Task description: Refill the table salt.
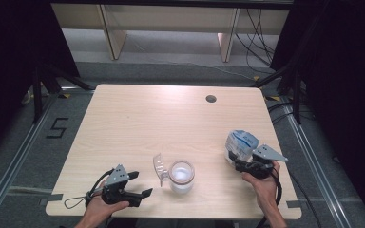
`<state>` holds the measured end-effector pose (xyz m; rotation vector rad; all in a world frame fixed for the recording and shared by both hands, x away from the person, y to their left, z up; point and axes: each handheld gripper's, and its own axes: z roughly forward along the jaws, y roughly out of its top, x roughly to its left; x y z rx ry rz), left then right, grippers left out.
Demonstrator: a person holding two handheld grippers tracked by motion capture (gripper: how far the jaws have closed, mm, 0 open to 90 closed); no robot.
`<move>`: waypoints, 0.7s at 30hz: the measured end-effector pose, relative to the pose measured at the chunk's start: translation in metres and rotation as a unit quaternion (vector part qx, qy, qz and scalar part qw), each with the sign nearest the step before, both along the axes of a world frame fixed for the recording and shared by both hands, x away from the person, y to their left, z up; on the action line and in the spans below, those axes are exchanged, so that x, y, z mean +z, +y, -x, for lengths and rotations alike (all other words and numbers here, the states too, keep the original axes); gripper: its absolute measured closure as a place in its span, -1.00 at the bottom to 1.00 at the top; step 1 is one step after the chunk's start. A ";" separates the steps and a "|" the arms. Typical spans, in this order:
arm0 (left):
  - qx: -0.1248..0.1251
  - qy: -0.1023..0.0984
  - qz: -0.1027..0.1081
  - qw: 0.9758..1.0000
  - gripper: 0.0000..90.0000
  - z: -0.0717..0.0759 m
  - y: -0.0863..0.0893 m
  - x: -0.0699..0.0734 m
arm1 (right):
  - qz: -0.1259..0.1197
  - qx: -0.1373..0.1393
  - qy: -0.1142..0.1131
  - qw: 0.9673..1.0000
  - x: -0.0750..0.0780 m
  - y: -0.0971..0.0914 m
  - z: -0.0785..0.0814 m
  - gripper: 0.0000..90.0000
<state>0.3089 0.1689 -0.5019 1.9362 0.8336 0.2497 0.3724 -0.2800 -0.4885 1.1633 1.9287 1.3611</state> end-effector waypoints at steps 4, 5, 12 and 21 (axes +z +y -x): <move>0.005 0.005 0.003 1.000 -0.63 0.001 -0.001 0.000 | 0.020 0.001 -0.007 1.000 0.001 -0.006 0.004 -0.31; 0.004 0.004 0.003 1.000 -0.63 0.000 -0.001 0.000 | 0.028 -0.005 -0.005 1.000 0.002 -0.009 0.006 -0.31; 0.006 0.009 0.004 1.000 -0.63 0.000 -0.002 0.000 | 0.006 -0.027 -0.002 1.000 0.007 -0.019 0.023 -0.34; 0.001 0.002 0.000 1.000 -0.63 -0.001 -0.001 0.000 | -0.015 -0.028 0.010 0.999 0.012 -0.021 0.048 -0.38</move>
